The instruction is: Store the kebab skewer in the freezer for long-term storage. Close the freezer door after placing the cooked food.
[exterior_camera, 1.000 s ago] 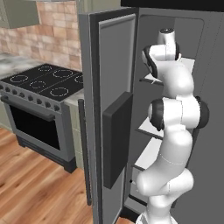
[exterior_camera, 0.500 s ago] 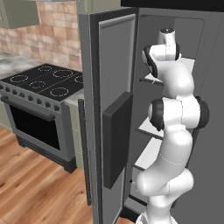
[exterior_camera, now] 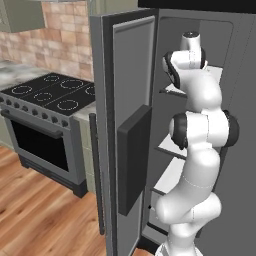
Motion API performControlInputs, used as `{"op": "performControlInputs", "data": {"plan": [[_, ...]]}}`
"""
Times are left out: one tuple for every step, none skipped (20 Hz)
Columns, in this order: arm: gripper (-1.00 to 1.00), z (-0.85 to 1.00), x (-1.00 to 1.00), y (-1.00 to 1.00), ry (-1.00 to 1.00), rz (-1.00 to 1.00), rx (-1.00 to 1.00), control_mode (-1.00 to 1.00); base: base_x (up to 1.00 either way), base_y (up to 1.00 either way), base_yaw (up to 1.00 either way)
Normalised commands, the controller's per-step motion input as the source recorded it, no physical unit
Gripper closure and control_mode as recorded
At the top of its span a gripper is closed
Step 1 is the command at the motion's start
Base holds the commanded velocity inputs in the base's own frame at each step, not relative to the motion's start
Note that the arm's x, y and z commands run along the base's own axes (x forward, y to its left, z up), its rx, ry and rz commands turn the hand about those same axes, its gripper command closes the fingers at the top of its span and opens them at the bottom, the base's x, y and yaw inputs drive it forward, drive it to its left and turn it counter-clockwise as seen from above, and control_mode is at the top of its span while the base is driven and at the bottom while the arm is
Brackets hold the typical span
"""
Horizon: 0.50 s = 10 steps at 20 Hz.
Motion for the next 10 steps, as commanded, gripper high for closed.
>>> {"op": "performControlInputs", "data": {"plan": [[-1.00, 0.00, 0.00, 0.00, 0.00, 0.00, 0.00, -1.00, 0.00, 0.00, 0.00], [-1.00, 0.00, 0.00, 0.00, 0.00, 0.00, 0.00, -1.00, 0.00, 0.00, 0.00], [-1.00, 0.00, 0.00, 0.00, 0.00, 0.00, 0.00, -1.00, 0.00, 0.00, 0.00], [-1.00, 0.00, 0.00, 0.01, 0.00, 0.00, 0.00, -1.00, 0.00, 0.00, 0.00], [-1.00, 0.00, 0.00, 0.04, 0.00, 0.00, 0.00, -1.00, 0.00, 0.00, 0.00], [-1.00, 0.00, -0.01, 0.10, 0.00, 0.00, 0.00, -1.00, 0.00, 0.00, 0.00], [-1.00, 0.00, -0.07, 0.11, 0.00, 0.00, 0.00, -1.00, 0.00, 0.00, 0.00], [-1.00, 0.00, -0.19, 0.10, 0.00, 0.00, 0.00, -1.00, 0.00, 0.00, 0.00], [-1.00, 0.00, -0.26, 0.10, 0.00, 0.00, 0.00, -1.00, 0.00, 0.00, 0.00], [-1.00, 0.00, -0.29, 0.07, 0.00, 0.00, 0.00, -1.00, 0.00, 0.00, 0.00]]}}
